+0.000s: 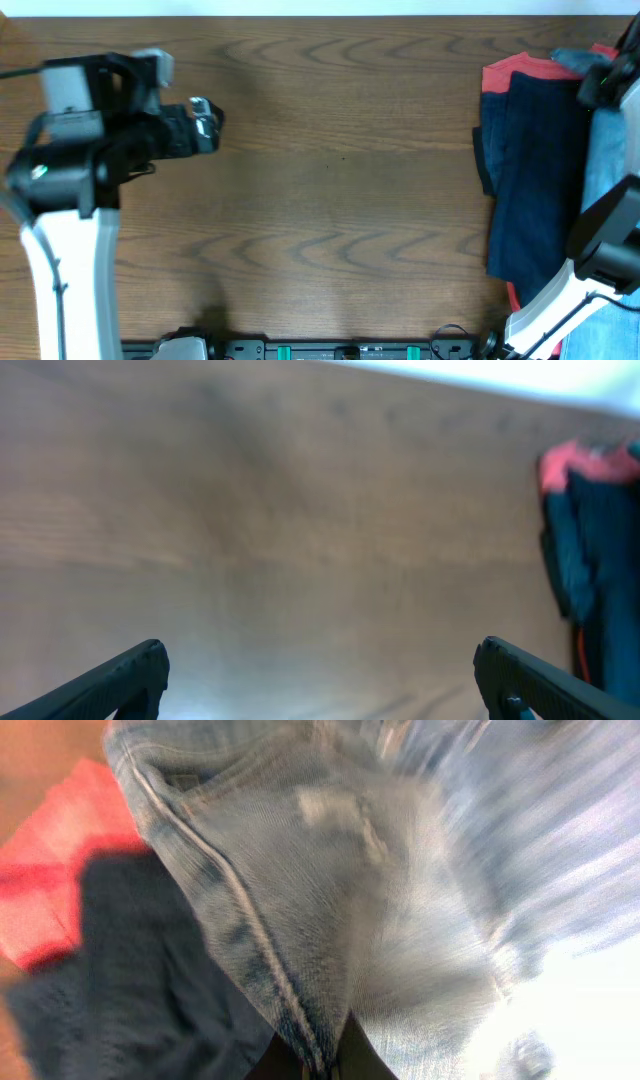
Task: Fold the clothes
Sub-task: 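Grasp the jeans waistband with the right gripper and drag it left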
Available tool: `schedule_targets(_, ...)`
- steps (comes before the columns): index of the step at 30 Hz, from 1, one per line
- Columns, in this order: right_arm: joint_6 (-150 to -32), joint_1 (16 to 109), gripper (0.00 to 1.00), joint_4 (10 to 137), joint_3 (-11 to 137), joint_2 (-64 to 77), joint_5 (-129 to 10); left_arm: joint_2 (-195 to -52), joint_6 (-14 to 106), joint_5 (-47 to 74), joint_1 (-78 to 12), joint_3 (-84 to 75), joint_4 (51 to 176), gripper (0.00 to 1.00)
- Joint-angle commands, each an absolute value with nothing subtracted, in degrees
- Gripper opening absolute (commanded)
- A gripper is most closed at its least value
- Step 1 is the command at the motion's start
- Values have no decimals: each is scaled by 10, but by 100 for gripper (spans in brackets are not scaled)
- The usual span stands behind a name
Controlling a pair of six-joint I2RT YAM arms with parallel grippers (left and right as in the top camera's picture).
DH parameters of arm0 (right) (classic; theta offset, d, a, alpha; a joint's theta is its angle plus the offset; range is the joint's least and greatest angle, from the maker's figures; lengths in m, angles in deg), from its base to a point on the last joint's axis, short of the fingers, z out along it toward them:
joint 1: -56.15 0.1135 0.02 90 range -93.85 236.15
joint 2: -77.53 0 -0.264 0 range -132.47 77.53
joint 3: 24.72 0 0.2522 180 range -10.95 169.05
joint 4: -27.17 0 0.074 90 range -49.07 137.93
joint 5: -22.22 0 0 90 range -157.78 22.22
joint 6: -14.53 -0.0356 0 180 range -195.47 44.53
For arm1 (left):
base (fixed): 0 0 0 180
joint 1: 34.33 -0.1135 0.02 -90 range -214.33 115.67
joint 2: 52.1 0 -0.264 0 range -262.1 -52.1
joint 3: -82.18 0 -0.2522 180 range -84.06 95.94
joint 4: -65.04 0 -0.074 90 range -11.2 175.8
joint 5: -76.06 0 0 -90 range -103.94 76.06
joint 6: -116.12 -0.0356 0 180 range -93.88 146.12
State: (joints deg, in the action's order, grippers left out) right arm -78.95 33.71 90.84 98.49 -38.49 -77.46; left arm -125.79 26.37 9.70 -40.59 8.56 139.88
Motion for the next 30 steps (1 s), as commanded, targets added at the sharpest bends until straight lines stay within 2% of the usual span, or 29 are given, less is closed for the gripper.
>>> schedule_targets(1, -767, 350, 1, 930, 1090, -322, -760, -1214, 271, 98, -433, 138, 1400, 98)
schedule_targets(5, -749, 386, 1, 980, 1191, -295, -706, -1173, 271, 97, -463, 166, 1401, 98)
schedule_targets(9, -748, 470, 1, 1012, 1262, -265, -657, -1127, 271, 65, -487, 181, 1400, 98)
schedule_targets(12, -741, 572, 1, 1008, 1275, -245, -632, -1093, 271, 13, -493, 183, 1398, 98)
schedule_targets(19, -741, 890, 2, 1031, 1270, -276, -628, -1046, 271, -102, -493, 184, 1398, 98)
schedule_targets(20, -740, 933, 6, 1047, 1270, -289, -632, -1043, 271, -114, -493, 184, 1398, 98)
schedule_targets(21, -734, 974, 16, 1065, 1270, -301, -651, -1041, 271, -128, -493, 186, 1399, 98)
schedule_targets(22, -727, 1005, 35, 1080, 1270, -310, -684, -1040, 271, -140, -493, 189, 1399, 98)
schedule_targets(23, -728, 1031, 48, 1092, 1270, -314, -731, -1040, 271, -150, -493, 192, 1399, 98)
schedule_targets(26, -748, 1091, 77, 1109, 1271, -313, -910, -1040, 271, -162, -493, 197, 1396, 98)
schedule_targets(29, -758, 1102, 89, 1112, 1271, -299, -980, -1051, 271, -161, -492, 197, 1397, 98)
schedule_targets(30, -765, 1099, 90, 1114, 1271, -293, -989, -1059, 271, -160, -493, 197, 1399, 98)
